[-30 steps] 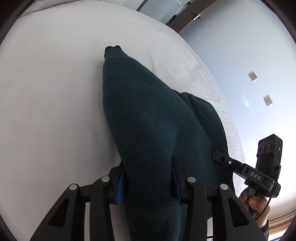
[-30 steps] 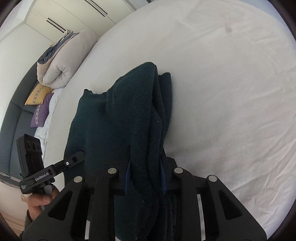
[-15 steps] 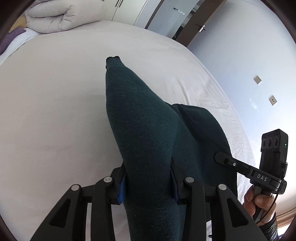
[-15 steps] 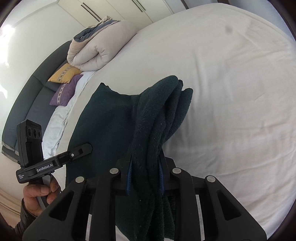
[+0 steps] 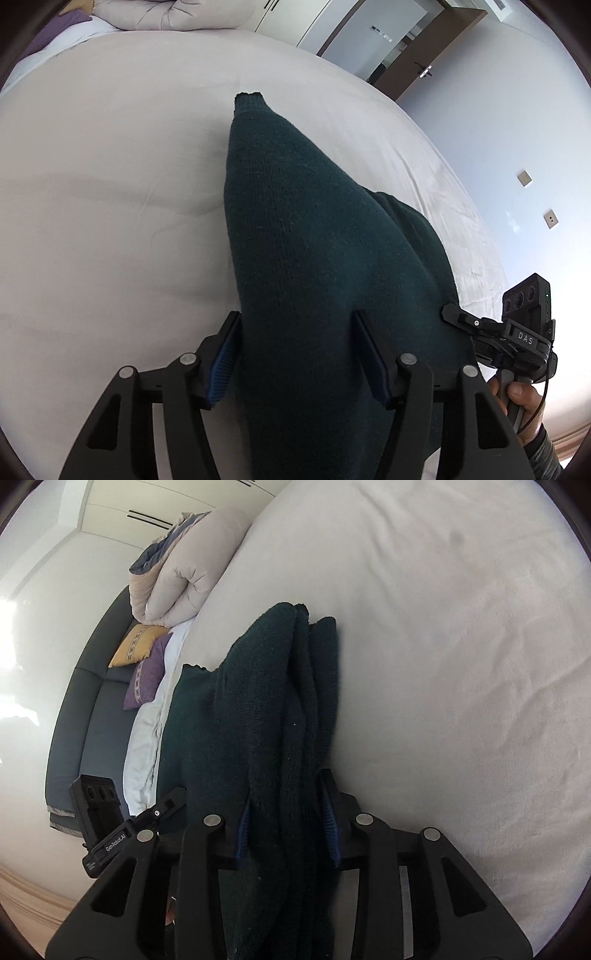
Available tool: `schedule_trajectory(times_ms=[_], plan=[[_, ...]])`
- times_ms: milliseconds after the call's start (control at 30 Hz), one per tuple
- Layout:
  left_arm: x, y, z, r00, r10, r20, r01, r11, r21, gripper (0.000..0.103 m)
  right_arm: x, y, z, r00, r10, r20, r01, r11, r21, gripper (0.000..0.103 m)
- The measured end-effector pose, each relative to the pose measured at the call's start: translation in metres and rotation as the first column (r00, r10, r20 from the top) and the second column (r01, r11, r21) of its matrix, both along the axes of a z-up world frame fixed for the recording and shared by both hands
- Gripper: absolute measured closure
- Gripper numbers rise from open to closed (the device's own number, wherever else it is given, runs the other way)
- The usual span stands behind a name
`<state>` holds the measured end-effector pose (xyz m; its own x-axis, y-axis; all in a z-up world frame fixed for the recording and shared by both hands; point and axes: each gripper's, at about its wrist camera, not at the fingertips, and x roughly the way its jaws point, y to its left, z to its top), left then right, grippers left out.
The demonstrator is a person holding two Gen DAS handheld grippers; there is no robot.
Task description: Fold small clothes
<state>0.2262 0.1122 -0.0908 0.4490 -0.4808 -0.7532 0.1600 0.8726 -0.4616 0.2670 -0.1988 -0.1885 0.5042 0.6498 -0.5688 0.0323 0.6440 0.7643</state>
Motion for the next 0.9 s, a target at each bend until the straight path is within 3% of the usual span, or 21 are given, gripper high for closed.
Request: schedule_trajectory(times_ms=[67,167,233,267,300,367,467,533,600,667,700,733,800,833,900], plan=[[-0.007,0.001,0.006,1.000,0.011,0.021,-0.012,1.000,0.012,0.039,-0.005,-0.003,0.007,0.999,-0.032,0.009,0.032,0.999,-0.035,0.060],[-0.026,-0.006,0.029,0.992,0.011,0.123,-0.020,0.997,0.073,0.040,-0.019,-0.010,0.026,0.993,-0.110,0.043,0.114,0.988,-0.102,0.054],[-0.049,-0.009,0.050,0.975,0.006,0.223,-0.033,0.993,0.114,0.032,-0.040,-0.015,0.044,0.985,-0.142,0.095,0.153,0.981,-0.119,0.054],[-0.064,-0.012,0.062,0.958,0.012,0.286,-0.056,0.988,0.146,0.019,-0.056,-0.017,0.056,0.980,-0.152,0.127,0.168,0.977,-0.129,0.054],[-0.082,-0.015,0.074,0.936,0.021,0.353,-0.089,0.980,0.179,0.007,-0.069,-0.017,0.064,0.976,-0.156,0.154,0.179,0.973,-0.146,0.054],[-0.118,-0.021,0.097,0.879,0.031,0.476,-0.152,0.964,0.217,0.000,-0.097,-0.010,0.083,0.964,-0.155,0.216,0.197,0.961,-0.194,0.054],[-0.167,-0.033,0.130,0.792,0.025,0.610,-0.240,0.931,0.273,0.000,-0.137,0.004,0.115,0.935,-0.153,0.321,0.246,0.930,-0.272,0.047],[-0.198,-0.040,0.150,0.734,0.026,0.679,-0.306,0.905,0.295,0.000,-0.167,0.006,0.137,0.901,-0.165,0.400,0.307,0.896,-0.320,0.035],[-0.228,-0.041,0.170,0.683,0.020,0.730,-0.375,0.868,0.327,0.000,-0.206,0.002,0.162,0.851,-0.176,0.495,0.385,0.851,-0.358,0.025],[-0.247,-0.043,0.191,0.641,0.031,0.767,-0.434,0.839,0.329,0.000,-0.241,0.004,0.188,0.776,-0.189,0.601,0.476,0.802,-0.362,0.015],[-0.256,-0.043,0.200,0.620,0.040,0.784,-0.459,0.828,0.321,0.000,-0.258,0.005,0.200,0.738,-0.197,0.645,0.519,0.778,-0.355,0.005],[-0.267,-0.040,0.207,0.593,0.046,0.804,-0.478,0.823,0.306,0.000,-0.273,0.007,0.212,0.690,-0.206,0.694,0.568,0.749,-0.341,0.000],[-0.291,-0.039,0.218,0.535,0.056,0.843,-0.538,0.792,0.289,0.000,-0.304,0.012,0.235,0.577,-0.198,0.792,0.647,0.704,-0.294,0.000],[-0.296,-0.040,0.222,0.533,0.047,0.845,-0.554,0.774,0.306,0.000,-0.317,0.015,0.245,0.534,-0.180,0.826,0.670,0.686,-0.284,0.000],[-0.303,-0.040,0.230,0.563,0.027,0.826,-0.529,0.780,0.335,0.000,-0.334,0.023,0.261,0.495,-0.138,0.858,0.699,0.650,-0.299,0.000]])
